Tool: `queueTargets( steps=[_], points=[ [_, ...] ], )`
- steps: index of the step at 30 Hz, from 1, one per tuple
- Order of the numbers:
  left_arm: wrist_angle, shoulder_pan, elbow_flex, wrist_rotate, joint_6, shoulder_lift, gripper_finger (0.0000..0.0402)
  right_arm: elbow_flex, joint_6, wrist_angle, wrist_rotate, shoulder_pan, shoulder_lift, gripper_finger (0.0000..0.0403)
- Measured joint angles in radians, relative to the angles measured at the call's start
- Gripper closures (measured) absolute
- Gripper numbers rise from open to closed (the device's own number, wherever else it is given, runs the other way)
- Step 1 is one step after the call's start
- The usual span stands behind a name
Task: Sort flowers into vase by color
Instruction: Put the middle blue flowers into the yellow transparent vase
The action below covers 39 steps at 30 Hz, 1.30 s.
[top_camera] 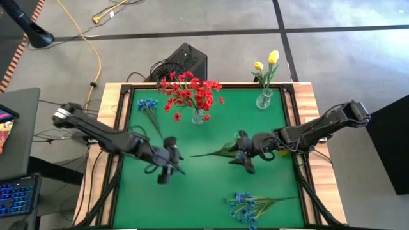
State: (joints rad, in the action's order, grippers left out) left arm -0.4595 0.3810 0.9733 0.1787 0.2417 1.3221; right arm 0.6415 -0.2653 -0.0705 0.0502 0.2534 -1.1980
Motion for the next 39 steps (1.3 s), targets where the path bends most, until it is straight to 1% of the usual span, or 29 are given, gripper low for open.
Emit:
queueTargets(
  steps=[6, 9, 13, 17, 19, 22, 28, 32, 36, 39],
  points=[
    [0.180, 0.012, 0.000, 0.019, -0.016, 0.233, 0.0203, 0.000, -0.055, 0.080, 0.001, 0.068, 0.000, 0.0132],
    [0.272, 0.001, -0.001, 0.095, -0.049, 0.332, 0.0203, 0.000, -0.094, 0.148, 0.001, 0.095, 0.000, 0.0132],
    [0.411, -0.024, -0.001, 0.200, -0.096, 0.430, 0.0203, 0.000, -0.163, 0.226, 0.002, 0.117, 0.000, 0.0132],
    [0.493, -0.067, -0.001, 0.219, -0.105, 0.493, 0.0203, 0.000, -0.203, 0.261, 0.002, 0.135, 0.000, 0.0132],
    [0.497, -0.095, -0.001, 0.208, -0.105, 0.516, 0.0203, 0.000, -0.202, 0.281, 0.002, 0.140, 0.001, 0.0132],
    [0.505, -0.138, -0.001, 0.165, -0.100, 0.550, 0.0203, 0.000, -0.198, 0.312, 0.002, 0.136, 0.002, 0.0132],
    [0.526, -0.205, -0.001, 0.139, -0.079, 0.579, 0.0206, 0.000, -0.170, 0.324, 0.010, 0.103, 0.002, 0.0132],
    [0.563, -0.245, -0.001, 0.086, -0.068, 0.579, 0.0233, 0.000, -0.145, 0.324, 0.010, 0.081, 0.002, 0.0132],
    [0.577, -0.276, -0.001, -0.034, -0.037, 0.579, 0.0269, 0.000, -0.127, 0.324, 0.010, 0.059, 0.002, 0.0132],
    [0.581, -0.279, -0.001, -0.048, -0.031, 0.579, 0.0288, 0.000, -0.119, 0.324, 0.009, 0.051, 0.002, 0.0132]
  ],
)
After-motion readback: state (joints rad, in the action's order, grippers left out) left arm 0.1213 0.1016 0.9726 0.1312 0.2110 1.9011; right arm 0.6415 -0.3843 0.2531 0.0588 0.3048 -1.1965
